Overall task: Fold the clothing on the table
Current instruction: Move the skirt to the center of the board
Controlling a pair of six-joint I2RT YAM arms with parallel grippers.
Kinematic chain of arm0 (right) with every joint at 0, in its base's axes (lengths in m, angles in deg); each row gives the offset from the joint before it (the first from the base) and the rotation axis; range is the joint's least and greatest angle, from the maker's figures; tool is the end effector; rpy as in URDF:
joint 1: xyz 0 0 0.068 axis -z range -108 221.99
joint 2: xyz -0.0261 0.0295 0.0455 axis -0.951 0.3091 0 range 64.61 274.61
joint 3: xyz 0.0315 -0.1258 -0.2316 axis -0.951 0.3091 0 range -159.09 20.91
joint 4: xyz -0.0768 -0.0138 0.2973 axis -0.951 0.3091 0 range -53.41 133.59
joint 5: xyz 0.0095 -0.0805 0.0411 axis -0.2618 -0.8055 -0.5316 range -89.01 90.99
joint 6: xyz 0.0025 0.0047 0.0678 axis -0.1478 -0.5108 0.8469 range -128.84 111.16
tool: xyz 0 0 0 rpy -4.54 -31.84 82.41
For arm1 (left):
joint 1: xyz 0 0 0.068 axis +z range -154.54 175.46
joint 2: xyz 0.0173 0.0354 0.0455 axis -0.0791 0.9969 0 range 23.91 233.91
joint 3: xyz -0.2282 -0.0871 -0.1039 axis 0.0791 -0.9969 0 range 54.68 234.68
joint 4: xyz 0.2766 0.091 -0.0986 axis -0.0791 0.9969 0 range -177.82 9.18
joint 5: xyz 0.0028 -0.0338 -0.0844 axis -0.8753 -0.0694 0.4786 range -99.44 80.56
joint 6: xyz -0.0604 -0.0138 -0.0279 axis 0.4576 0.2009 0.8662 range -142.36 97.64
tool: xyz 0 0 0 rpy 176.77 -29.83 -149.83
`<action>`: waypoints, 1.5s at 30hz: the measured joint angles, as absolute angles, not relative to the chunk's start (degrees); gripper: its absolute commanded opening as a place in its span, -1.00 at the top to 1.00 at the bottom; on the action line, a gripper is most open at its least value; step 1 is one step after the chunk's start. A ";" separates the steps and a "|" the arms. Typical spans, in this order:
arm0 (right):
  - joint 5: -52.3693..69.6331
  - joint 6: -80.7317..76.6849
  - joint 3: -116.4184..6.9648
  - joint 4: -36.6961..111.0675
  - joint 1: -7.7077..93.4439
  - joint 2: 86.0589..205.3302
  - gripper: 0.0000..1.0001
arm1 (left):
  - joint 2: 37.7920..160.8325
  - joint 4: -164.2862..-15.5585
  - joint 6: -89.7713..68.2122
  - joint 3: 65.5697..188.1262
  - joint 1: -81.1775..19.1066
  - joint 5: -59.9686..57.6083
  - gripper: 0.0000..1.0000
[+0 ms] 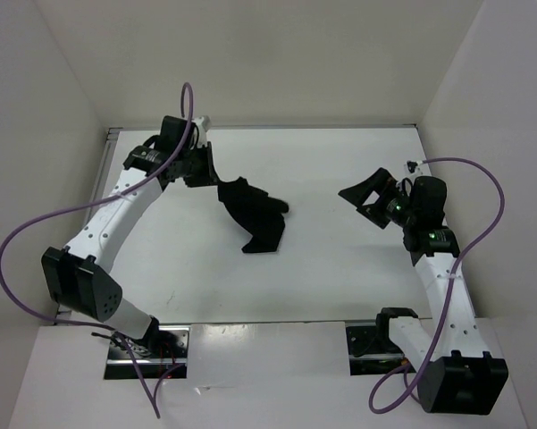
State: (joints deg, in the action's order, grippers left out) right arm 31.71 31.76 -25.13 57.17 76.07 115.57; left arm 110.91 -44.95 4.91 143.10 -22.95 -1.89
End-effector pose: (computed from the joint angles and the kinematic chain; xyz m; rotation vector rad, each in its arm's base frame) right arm 0.2665 0.0090 0.2952 0.4494 2.0267 0.9380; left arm 0.3722 -0.1314 0.3520 -0.1118 2.3492 -0.5545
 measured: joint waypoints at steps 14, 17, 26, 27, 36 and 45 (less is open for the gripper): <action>32.91 32.20 -24.46 56.84 76.12 116.27 -0.99 | 121.36 -45.84 9.78 131.43 -17.55 -13.80 1.00; 32.98 32.26 -24.46 56.82 76.12 116.36 -0.99 | 122.40 -45.51 9.10 131.36 -17.97 -12.88 1.00; 33.15 33.33 -24.09 56.12 76.12 117.13 -0.99 | 124.00 -49.03 0.08 152.06 -29.44 11.01 1.00; 33.18 33.47 -23.84 55.92 76.12 117.13 -0.99 | 122.01 -49.80 -0.16 152.63 -29.88 13.43 1.00; 33.37 33.73 -23.52 55.27 76.12 117.34 -0.99 | 100.15 -54.45 0.75 153.75 -24.96 22.68 1.00; 33.39 33.75 -22.82 54.92 76.12 116.58 -0.99 | 114.95 -58.83 4.99 152.72 -18.36 20.25 1.00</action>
State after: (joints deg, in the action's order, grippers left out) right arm 33.39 33.75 -22.82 54.92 76.12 116.58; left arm 114.95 -58.83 4.99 152.72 -18.36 20.25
